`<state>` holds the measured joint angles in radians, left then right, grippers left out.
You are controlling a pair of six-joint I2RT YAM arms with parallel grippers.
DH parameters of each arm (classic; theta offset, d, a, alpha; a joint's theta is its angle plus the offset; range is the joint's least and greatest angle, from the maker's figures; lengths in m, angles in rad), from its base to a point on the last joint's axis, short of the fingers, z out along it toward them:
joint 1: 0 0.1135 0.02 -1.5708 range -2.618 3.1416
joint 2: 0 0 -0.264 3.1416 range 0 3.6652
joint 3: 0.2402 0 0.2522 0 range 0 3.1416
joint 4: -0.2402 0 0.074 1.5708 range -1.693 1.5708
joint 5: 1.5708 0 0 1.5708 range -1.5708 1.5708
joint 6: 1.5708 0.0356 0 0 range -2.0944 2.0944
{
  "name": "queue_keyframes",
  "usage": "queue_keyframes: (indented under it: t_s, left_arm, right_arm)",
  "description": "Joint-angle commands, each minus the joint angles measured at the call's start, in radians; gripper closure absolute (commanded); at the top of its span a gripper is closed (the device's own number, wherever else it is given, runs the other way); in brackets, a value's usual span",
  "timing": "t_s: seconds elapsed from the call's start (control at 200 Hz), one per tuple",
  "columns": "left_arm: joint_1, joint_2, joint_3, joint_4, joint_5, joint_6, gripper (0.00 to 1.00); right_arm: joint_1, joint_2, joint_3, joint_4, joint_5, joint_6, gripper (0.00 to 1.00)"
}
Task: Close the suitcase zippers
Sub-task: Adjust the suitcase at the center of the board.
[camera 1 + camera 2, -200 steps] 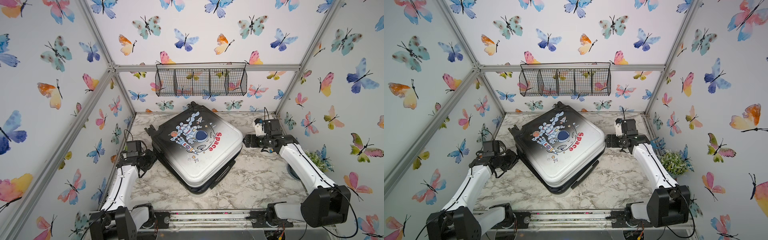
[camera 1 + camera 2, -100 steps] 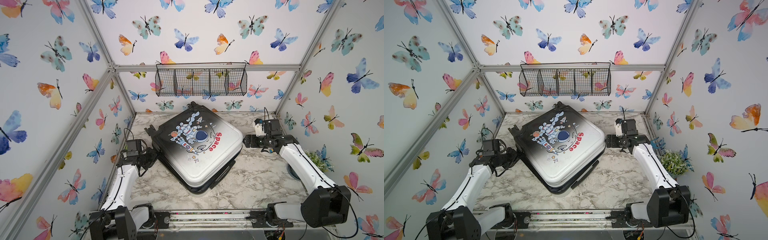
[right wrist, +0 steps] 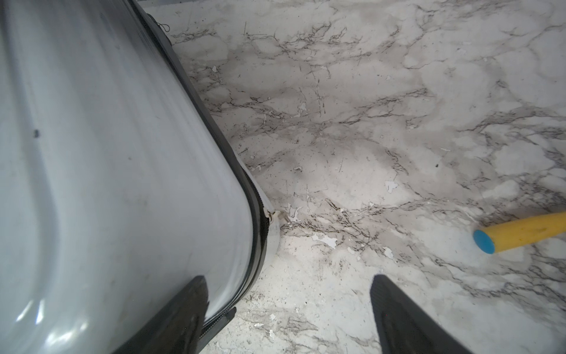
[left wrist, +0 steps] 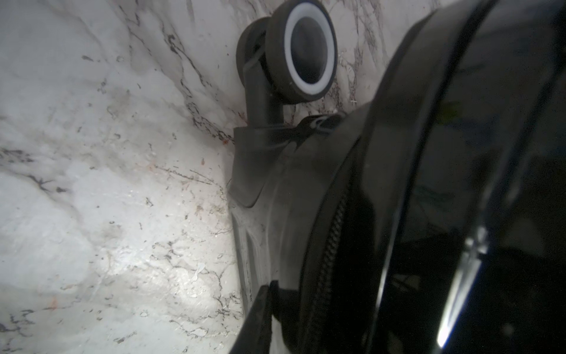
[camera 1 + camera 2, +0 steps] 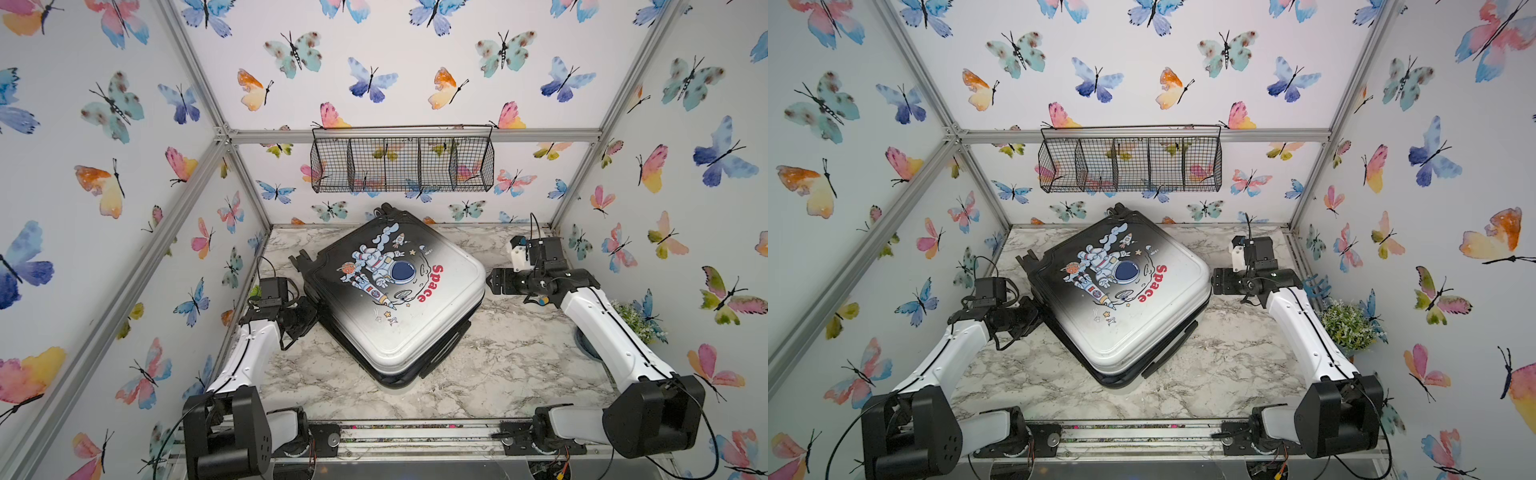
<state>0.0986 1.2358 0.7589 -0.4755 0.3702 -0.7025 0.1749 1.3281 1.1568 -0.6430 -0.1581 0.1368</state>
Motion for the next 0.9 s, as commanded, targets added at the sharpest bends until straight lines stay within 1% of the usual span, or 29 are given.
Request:
queue_keyframes:
  t_s: [0.0,0.09,0.16,0.21,0.275,0.345,0.441,0.511,0.576,0.696,0.806,0.896]
  left_arm:
    - [-0.019,0.066,-0.016,0.008,-0.039,0.037,0.81]
    - [-0.011,0.086,0.032,-0.024,-0.068,0.080,0.86]
    - [0.009,0.113,0.080,-0.046,-0.069,0.121,0.91]
    - [0.022,0.142,0.113,-0.057,-0.064,0.149,0.95]
    - [0.029,0.184,0.155,-0.070,-0.063,0.178,1.00]
    - [0.029,0.215,0.198,-0.082,-0.084,0.207,1.00]
    - [0.046,0.258,0.268,-0.105,-0.135,0.257,1.00]
    - [0.061,0.293,0.325,-0.122,-0.171,0.293,1.00]
    - [0.067,0.325,0.370,-0.131,-0.197,0.316,1.00]
    - [0.072,0.362,0.421,-0.130,-0.209,0.344,1.00]
    - [0.076,0.390,0.460,-0.124,-0.213,0.365,1.00]
    - [0.076,0.418,0.498,-0.127,-0.198,0.373,1.00]
  right_arm:
    - [-0.013,-0.001,0.035,-0.015,0.004,-0.018,0.13]
    - [-0.068,0.003,0.033,0.002,0.006,-0.029,0.13]
    - [-0.123,0.006,0.016,0.048,-0.040,-0.023,0.14]
    - [-0.141,0.017,0.008,0.074,-0.082,-0.017,0.14]
    - [-0.149,0.044,-0.008,0.103,-0.167,-0.007,0.15]
    - [-0.149,0.077,-0.032,0.100,-0.239,-0.030,0.18]
    - [-0.149,0.094,-0.068,0.035,-0.250,-0.105,0.20]
    - [-0.149,0.058,-0.138,0.067,-0.279,-0.140,0.23]
    - [-0.149,0.011,-0.215,0.128,-0.315,-0.162,0.28]
    - [-0.149,-0.052,-0.349,0.292,-0.424,-0.208,0.31]
    - [-0.146,-0.046,-0.447,0.496,-0.521,-0.237,0.37]
    - [-0.116,-0.031,-0.518,0.677,-0.560,-0.259,0.39]
